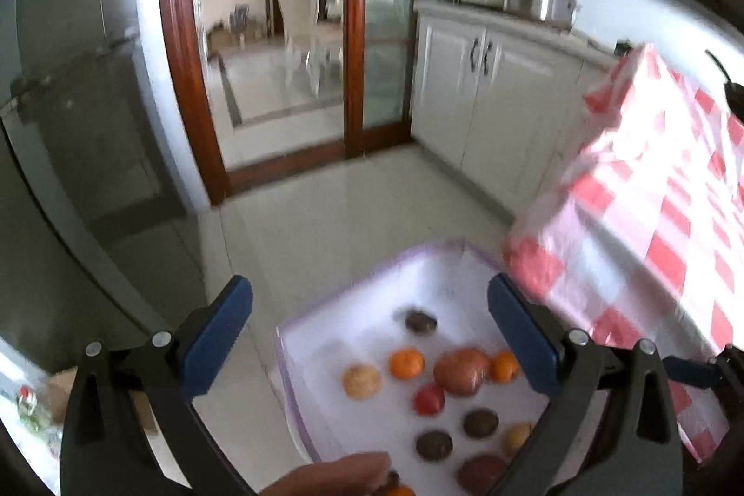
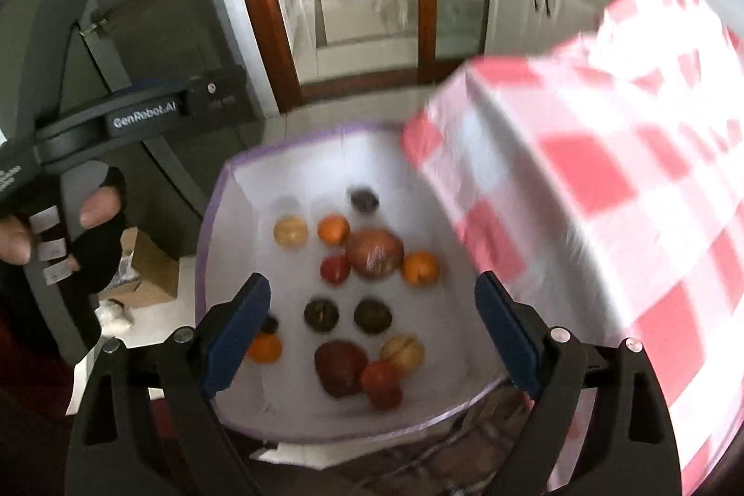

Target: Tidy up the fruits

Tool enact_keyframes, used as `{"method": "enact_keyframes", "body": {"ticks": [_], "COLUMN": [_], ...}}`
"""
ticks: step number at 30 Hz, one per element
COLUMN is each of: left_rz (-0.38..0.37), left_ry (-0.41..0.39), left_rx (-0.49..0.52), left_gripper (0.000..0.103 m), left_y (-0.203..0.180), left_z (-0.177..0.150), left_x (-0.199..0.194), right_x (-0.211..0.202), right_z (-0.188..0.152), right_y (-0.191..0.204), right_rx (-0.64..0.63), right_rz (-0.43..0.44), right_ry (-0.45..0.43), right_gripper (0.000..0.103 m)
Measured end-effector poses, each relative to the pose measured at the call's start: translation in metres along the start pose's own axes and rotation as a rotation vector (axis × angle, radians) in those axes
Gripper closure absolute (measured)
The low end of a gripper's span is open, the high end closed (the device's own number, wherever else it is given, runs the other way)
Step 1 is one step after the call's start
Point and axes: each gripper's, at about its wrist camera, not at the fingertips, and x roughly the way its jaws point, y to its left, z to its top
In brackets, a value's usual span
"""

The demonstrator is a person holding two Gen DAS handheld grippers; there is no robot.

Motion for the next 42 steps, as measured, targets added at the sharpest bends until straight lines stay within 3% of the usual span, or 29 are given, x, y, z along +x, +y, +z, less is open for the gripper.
{"method": "enact_keyframes", "body": {"ticks": [7, 11, 19, 42], "left_rz": [0.04, 0.013, 0.002, -0.014], "left_ry": [0.278, 0.363, 0.372, 0.397], "left_rx": [0.053, 0.033, 0.039, 0.023], "left_gripper": [0.002, 0.002, 0.002, 0.002], "left_y": [-0.021, -0.021, -0.027, -0.028], "left_z": [-0.053, -0.073, -0.078, -0.078], "left_x": [0.042, 0.053, 0.054, 0.07], "right_x": [0.051, 0.06, 0.055, 0.064], "right_z": [-0.03, -0.034, -0.033, -0.035], "right_y": [-0.002, -0.008, -0.007, -0.003], "right_rx": [0.025, 0.039, 0.033, 0.024], "right_rz": [-0.111, -0.168, -0.177, -0.169], "right_ry": [0.253, 0.292, 0.247, 0.257], "right_gripper": [0.016, 0.016, 0.016, 0.016]}}
